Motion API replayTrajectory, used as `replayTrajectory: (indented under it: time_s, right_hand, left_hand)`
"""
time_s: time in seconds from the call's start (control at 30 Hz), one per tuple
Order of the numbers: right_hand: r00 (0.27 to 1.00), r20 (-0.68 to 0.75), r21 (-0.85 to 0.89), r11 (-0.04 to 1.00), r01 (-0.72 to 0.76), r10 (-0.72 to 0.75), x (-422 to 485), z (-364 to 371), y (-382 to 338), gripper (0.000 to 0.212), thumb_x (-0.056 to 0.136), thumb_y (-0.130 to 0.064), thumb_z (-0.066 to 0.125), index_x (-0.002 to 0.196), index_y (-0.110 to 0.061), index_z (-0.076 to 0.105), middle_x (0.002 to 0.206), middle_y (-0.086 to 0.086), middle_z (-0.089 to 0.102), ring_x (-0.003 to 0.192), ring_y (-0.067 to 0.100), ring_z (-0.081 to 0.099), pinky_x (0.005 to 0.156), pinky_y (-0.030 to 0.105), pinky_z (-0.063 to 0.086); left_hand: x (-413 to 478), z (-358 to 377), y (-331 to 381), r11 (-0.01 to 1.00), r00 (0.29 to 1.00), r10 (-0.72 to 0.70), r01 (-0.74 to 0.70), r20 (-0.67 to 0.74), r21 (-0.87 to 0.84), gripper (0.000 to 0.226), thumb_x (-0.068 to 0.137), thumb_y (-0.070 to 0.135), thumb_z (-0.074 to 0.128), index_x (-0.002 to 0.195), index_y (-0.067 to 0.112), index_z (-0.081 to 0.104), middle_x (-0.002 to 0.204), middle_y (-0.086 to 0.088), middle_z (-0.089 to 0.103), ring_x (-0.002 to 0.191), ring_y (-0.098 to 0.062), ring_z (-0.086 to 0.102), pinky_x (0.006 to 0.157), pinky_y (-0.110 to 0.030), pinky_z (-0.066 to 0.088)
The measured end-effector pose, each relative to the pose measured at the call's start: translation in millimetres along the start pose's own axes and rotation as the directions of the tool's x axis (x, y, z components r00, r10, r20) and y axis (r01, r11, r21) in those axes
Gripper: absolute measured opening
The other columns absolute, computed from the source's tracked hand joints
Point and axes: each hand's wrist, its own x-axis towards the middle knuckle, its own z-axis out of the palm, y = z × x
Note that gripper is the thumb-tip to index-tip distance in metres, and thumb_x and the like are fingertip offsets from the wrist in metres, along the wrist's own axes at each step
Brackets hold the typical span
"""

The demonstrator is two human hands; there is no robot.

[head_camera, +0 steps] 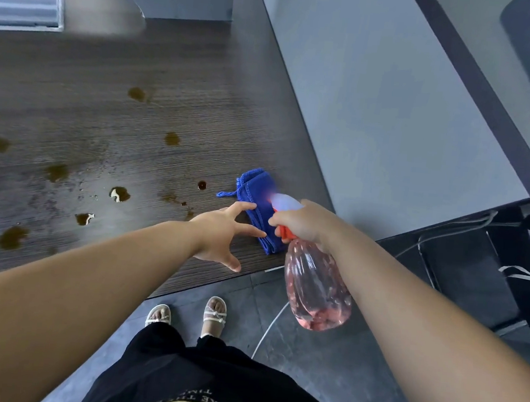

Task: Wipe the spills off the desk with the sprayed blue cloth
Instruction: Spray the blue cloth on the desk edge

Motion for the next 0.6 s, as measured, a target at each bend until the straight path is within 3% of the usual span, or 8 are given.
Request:
replayTrajectory:
  time_s: [0.1,0.2,0.33,0.43,0.6]
  right_hand:
    - [0.998,-0.056,-0.027,1.0,0.01,-0.012,13,-5,-10,0.06,0.082,-0.028,0.056,0.139,-0.03,0.04,0.084,0.005,0.066,0.074,0.019,0.06,0.084,0.038,0.05]
    - [0.998,-0.049,0.01,1.0,-0.025,0.026,19,-7,-13,0.057,0.082,-0.024,0.055,0.138,-0.026,0.043,0.083,0.009,0.066,0.075,0.022,0.059,0.09,0.043,0.052]
    - [0.999,0.009,-0.017,0.999,-0.042,0.042,10,-7,-12,0.056,0.086,-0.021,0.053,0.14,-0.029,0.039,0.087,0.011,0.064,0.076,0.022,0.058,0.082,0.038,0.051]
    - [0.999,0.025,-0.058,0.997,-0.042,0.043,0,-1,-7,0.05,0.085,-0.023,0.056,0.134,-0.018,0.046,0.086,0.008,0.065,0.071,0.019,0.057,0.083,0.037,0.051]
    - [0.994,0.047,-0.038,0.994,-0.101,0.103,-16,10,9,0.046,0.085,-0.017,0.053,0.13,-0.011,0.045,0.083,0.013,0.06,0.07,0.022,0.052,0.067,0.032,0.043]
  left_hand:
    - [-2,0,1,1.0,1.0,0.007,-0.007,0.004,0.024,0.081,0.075,0.047,0.073,0.14,0.053,0.027,0.155,0.011,-0.014,0.138,-0.022,0.027,0.098,-0.034,0.042]
    - [-3,-2,2,1.0,1.0,0.011,-0.011,0.01,0.027,0.08,0.077,0.045,0.072,0.142,0.052,0.025,0.155,0.01,-0.015,0.138,-0.022,0.027,0.098,-0.033,0.041]
    - [-3,-2,2,1.0,1.0,0.015,-0.015,0.005,0.019,0.08,0.077,0.045,0.073,0.142,0.051,0.026,0.155,0.01,-0.015,0.139,-0.022,0.025,0.099,-0.033,0.039]
    - [-3,-1,0,1.0,1.0,0.018,-0.018,-0.001,0.014,0.08,0.076,0.045,0.073,0.141,0.052,0.027,0.155,0.011,-0.014,0.138,-0.021,0.027,0.1,-0.033,0.04]
    - [-1,1,-2,1.0,1.0,0.027,-0.027,-0.003,0.009,0.081,0.074,0.046,0.074,0.14,0.053,0.027,0.155,0.013,-0.015,0.139,-0.02,0.026,0.1,-0.035,0.042]
